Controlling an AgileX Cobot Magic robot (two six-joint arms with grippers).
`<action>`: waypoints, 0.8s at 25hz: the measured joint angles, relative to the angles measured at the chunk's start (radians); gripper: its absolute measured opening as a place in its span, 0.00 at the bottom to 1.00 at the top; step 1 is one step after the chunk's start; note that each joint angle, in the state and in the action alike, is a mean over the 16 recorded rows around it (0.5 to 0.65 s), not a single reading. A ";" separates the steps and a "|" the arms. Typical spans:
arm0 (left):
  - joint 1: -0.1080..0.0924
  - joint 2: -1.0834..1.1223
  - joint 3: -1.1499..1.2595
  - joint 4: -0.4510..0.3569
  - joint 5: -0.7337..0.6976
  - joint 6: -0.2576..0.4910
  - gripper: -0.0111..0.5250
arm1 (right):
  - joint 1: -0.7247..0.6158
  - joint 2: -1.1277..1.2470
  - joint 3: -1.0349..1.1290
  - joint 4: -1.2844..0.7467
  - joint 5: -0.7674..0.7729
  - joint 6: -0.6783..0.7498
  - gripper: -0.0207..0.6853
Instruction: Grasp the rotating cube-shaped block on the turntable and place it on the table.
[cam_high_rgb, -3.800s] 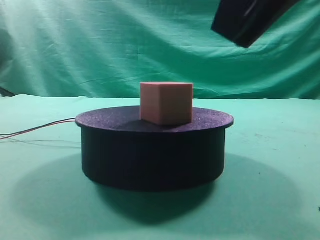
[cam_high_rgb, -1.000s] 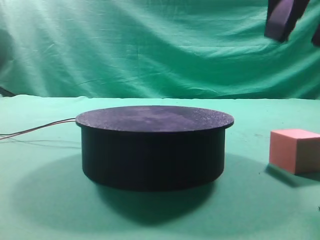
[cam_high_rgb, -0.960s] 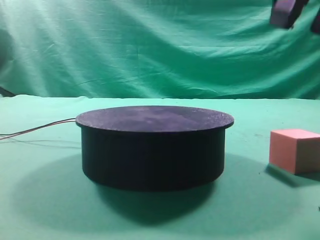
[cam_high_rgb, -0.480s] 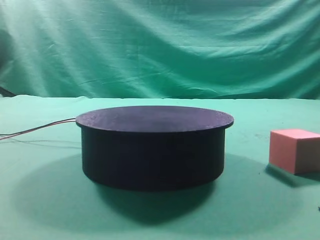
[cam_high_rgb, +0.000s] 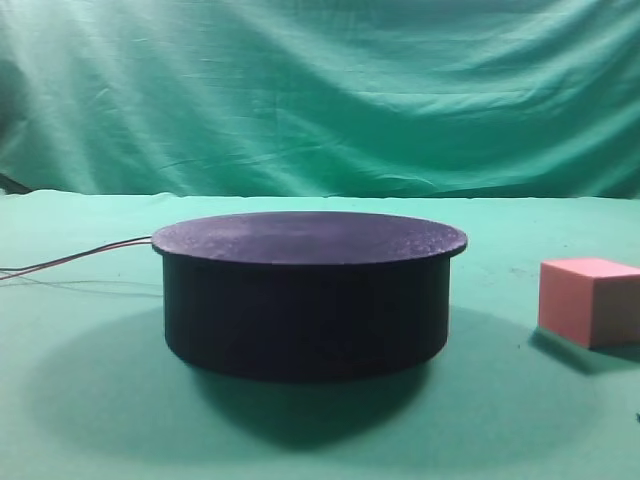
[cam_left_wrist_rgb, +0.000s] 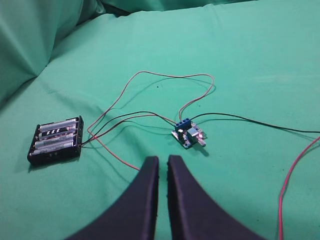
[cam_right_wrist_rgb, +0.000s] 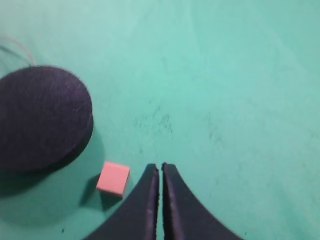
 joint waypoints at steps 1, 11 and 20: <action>0.000 0.000 0.000 0.000 0.000 0.000 0.02 | -0.026 -0.030 0.035 -0.001 -0.044 0.000 0.03; 0.000 0.000 0.000 0.000 0.000 0.000 0.02 | -0.284 -0.365 0.393 0.042 -0.358 -0.001 0.03; 0.000 0.000 0.000 0.000 0.000 0.000 0.02 | -0.361 -0.593 0.523 0.069 -0.313 -0.001 0.03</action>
